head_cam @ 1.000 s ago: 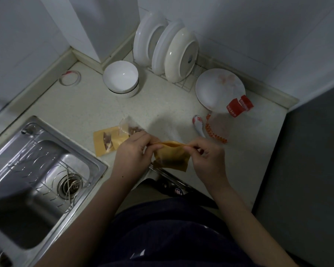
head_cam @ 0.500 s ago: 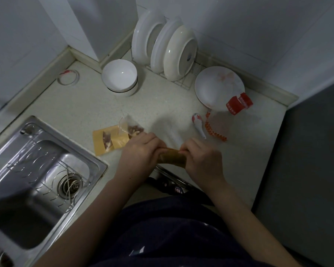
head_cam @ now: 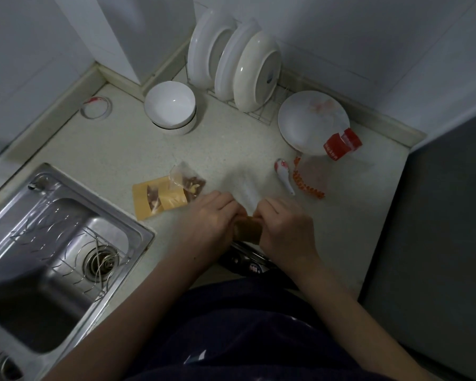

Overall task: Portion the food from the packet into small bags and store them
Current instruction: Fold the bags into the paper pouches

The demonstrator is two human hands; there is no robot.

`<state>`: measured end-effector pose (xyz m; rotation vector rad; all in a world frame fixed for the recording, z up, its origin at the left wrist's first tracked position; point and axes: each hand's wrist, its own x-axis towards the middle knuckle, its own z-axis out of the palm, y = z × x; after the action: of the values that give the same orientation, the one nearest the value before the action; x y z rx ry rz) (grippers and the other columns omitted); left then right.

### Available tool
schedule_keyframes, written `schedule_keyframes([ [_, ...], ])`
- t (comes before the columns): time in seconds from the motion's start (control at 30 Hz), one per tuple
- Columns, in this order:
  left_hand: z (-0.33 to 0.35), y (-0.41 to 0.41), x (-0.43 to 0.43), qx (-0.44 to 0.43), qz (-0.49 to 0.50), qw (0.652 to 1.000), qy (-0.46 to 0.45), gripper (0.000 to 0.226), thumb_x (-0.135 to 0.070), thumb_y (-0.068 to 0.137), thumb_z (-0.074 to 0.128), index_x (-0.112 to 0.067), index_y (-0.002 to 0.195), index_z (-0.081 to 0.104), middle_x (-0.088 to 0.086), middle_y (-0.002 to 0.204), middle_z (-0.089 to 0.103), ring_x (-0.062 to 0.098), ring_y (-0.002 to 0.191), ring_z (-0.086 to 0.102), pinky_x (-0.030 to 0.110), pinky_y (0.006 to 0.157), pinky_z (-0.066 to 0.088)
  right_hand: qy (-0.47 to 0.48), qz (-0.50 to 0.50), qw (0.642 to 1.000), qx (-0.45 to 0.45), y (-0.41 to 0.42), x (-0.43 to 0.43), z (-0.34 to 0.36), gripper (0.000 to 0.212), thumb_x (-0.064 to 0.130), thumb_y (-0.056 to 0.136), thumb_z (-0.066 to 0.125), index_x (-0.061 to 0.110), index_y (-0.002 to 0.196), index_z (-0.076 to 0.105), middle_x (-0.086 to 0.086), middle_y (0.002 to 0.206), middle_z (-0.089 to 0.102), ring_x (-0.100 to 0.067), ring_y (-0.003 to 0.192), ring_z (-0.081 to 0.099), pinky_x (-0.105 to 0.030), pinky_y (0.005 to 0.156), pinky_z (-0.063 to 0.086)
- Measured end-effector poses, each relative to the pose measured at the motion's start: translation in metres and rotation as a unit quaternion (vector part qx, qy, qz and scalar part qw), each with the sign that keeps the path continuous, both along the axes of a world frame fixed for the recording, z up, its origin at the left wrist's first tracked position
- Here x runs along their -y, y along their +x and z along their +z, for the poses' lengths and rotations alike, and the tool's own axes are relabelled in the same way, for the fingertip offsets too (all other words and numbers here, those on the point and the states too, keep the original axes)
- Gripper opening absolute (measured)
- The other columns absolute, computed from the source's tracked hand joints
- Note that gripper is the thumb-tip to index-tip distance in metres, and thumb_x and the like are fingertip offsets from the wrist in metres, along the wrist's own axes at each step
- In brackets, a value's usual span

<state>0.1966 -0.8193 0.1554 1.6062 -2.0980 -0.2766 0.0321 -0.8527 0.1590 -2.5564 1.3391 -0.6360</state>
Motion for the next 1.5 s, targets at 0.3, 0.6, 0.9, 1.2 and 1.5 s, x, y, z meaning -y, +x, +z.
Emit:
schedule_keyframes([
  [0.3, 0.000, -0.002, -0.005, 0.007, 0.039, 0.999, 0.011, 0.015, 0.003, 0.069, 0.070, -0.011, 0.073, 0.066, 0.004, 0.071, 0.059, 0.023, 0.064, 0.051, 0.031, 0.060, 0.035, 0.014, 0.041, 0.999, -0.025, 0.004, -0.007, -0.005, 0.006, 0.008, 0.078, 0.062, 0.013, 0.074, 0.061, -0.002, 0.068, 0.054, -0.021, 0.059, 0.048, -0.031, 0.053, 0.033],
  [0.6, -0.004, -0.004, -0.005, 0.017, 0.054, 0.998, 0.029, 0.010, -0.007, 0.072, 0.073, -0.013, 0.078, 0.067, 0.004, 0.076, 0.060, 0.023, 0.065, 0.053, 0.029, 0.060, 0.034, 0.051, 0.018, 0.998, -0.039, 0.004, -0.008, -0.008, 0.016, 0.014, 0.081, 0.046, 0.013, 0.080, 0.062, -0.003, 0.075, 0.057, -0.018, 0.064, 0.051, -0.025, 0.052, 0.033],
  [0.9, -0.016, -0.006, -0.004, 0.025, 0.036, 0.999, 0.029, 0.004, -0.012, 0.082, 0.070, -0.015, 0.084, 0.071, 0.002, 0.079, 0.057, 0.017, 0.067, 0.047, 0.032, 0.051, 0.039, 0.097, -0.015, 0.995, -0.003, 0.000, -0.004, -0.018, 0.025, -0.014, 0.064, 0.063, 0.009, 0.071, 0.055, -0.004, 0.074, 0.051, -0.010, 0.062, 0.035, -0.018, 0.051, 0.023],
  [1.2, -0.039, 0.015, 0.012, -0.156, 0.156, 0.965, 0.146, 0.007, -0.023, 0.077, 0.077, -0.023, 0.082, 0.072, -0.008, 0.085, 0.058, 0.008, 0.075, 0.053, 0.021, 0.064, 0.043, 0.109, -0.039, 0.992, -0.046, -0.006, 0.001, -0.031, 0.012, 0.018, 0.087, 0.065, 0.016, 0.078, 0.057, 0.004, 0.076, 0.054, -0.008, 0.058, 0.038, -0.010, 0.048, 0.013],
  [1.5, -0.079, 0.096, 0.040, -0.245, 0.410, 0.843, 0.246, 0.023, -0.019, 0.085, 0.069, -0.016, 0.108, 0.071, 0.009, 0.098, 0.060, 0.015, 0.073, 0.058, 0.013, 0.052, 0.038, 0.394, -0.245, 0.843, 0.273, -0.019, 0.013, -0.057, 0.014, 0.011, 0.096, 0.053, 0.016, 0.086, 0.061, -0.009, 0.078, 0.064, -0.011, 0.048, 0.064, -0.020, 0.045, 0.049],
])
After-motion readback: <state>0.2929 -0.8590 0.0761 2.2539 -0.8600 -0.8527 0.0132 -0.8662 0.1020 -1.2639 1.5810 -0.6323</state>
